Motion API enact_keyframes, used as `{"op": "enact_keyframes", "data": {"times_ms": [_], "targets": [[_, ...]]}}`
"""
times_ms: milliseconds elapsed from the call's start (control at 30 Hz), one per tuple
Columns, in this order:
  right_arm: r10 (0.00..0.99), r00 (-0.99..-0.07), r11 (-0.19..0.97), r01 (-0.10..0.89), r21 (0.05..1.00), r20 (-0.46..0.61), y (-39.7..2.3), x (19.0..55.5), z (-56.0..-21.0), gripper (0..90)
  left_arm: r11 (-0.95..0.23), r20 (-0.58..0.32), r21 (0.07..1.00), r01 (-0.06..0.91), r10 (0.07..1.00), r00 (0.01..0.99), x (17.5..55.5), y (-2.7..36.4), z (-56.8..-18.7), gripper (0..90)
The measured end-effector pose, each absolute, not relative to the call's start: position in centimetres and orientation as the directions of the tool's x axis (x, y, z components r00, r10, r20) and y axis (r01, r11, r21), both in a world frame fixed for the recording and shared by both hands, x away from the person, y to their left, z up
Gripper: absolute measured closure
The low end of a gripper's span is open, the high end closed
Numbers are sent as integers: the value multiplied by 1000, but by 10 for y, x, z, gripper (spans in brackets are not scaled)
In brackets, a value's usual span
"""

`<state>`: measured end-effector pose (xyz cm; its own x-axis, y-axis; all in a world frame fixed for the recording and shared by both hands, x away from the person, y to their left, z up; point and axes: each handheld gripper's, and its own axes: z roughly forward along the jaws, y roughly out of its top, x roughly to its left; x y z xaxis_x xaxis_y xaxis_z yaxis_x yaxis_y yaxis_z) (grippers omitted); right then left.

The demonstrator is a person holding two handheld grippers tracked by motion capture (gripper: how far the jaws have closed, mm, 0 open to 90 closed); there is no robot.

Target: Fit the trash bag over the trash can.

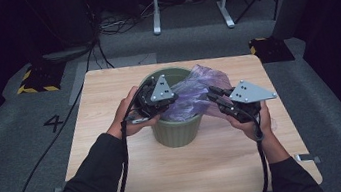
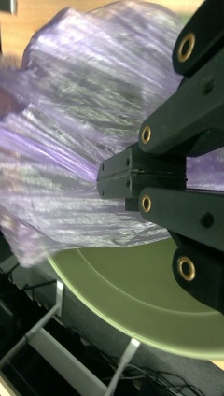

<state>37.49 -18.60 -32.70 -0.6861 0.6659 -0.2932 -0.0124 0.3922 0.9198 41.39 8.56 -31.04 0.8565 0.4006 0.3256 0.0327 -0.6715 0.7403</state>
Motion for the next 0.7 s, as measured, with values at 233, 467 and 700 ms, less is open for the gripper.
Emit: {"op": "enact_keyframes", "data": {"times_ms": [233, 467, 700], "targets": [[592, -760, 429, 16, 903, -267, -197, 367, -342, 329, -664, 313, 743, 82, 453, 835, 426, 100, -317, 898], [619, -724, 517, 85, 852, -303, -203, 360, -378, 191, -646, 297, 756, 107, 483, 824, 433, 109, -320, 897], [712, -651, 475, 172, 863, -262, -223, 376, -403, 576, -638, 293, 762, 112, 493, 819, 438, 112, -323, 897]]}}
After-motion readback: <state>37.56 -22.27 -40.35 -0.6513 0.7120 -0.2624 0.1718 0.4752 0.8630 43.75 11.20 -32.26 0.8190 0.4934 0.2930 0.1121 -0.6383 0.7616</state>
